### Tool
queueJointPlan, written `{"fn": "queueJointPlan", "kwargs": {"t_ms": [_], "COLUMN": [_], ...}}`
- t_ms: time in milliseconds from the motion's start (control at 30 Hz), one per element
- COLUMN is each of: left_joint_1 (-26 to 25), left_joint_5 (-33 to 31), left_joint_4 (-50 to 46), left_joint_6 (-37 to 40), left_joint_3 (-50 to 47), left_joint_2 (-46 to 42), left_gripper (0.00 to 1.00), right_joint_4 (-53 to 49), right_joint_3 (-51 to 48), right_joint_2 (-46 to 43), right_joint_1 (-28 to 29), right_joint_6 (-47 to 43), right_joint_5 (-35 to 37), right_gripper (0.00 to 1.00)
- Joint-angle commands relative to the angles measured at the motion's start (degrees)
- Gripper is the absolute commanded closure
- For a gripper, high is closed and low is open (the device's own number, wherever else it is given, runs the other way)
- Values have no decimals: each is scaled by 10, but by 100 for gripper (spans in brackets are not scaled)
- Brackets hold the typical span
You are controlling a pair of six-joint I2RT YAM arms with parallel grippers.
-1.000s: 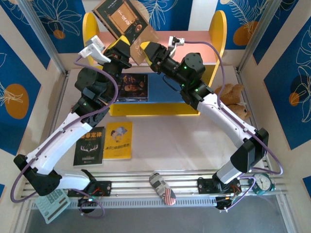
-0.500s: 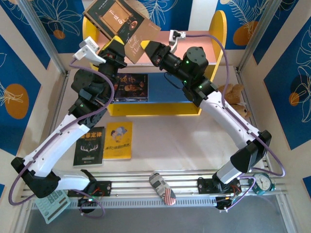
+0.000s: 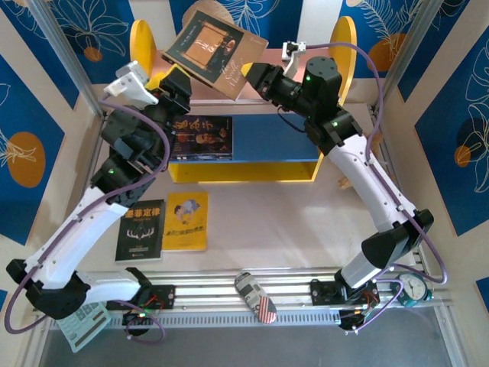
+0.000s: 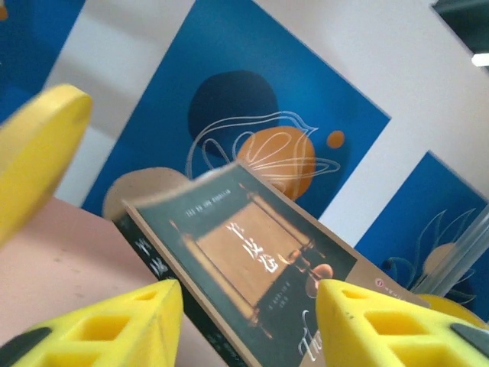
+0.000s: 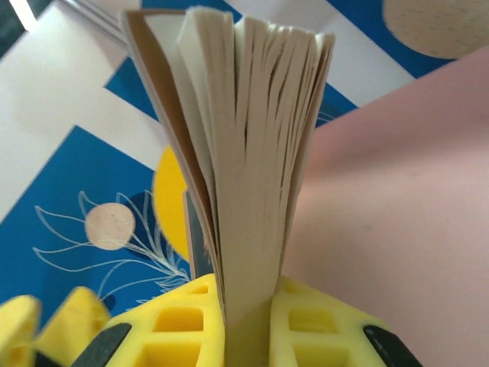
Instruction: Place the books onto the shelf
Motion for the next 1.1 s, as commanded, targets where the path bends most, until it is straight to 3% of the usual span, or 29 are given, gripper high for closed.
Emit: {"fn": "queueJointPlan", "kwargs": {"t_ms": [0,133,300,600,1067], "left_joint_1": [23,67,120,170,191], "left_joint_5": [-14,44,137,249,282], "left_joint_4": [-152,-355,-471,-504,-487], "left_joint_6": [67,85,90,95,112], "left_joint_3": [118,285,377,378,346], "left_joint_2": [15,88,143,183,204], "left_gripper": [48,48,48,48,48], "right_joint_4": [-46,-122,-221,-282,-302], "right_joint_3": [73,158,277,367,423], "right_joint_2": [20,68,139,198,251], "right_joint_1": [-22,-35,-37,-38,-36], "right_joint_6": [-36,-65,-100,-116,-120], "right_joint_5": [-58,-109,-159,-216,-262], "right_gripper": [92,92,92,92,89]}}
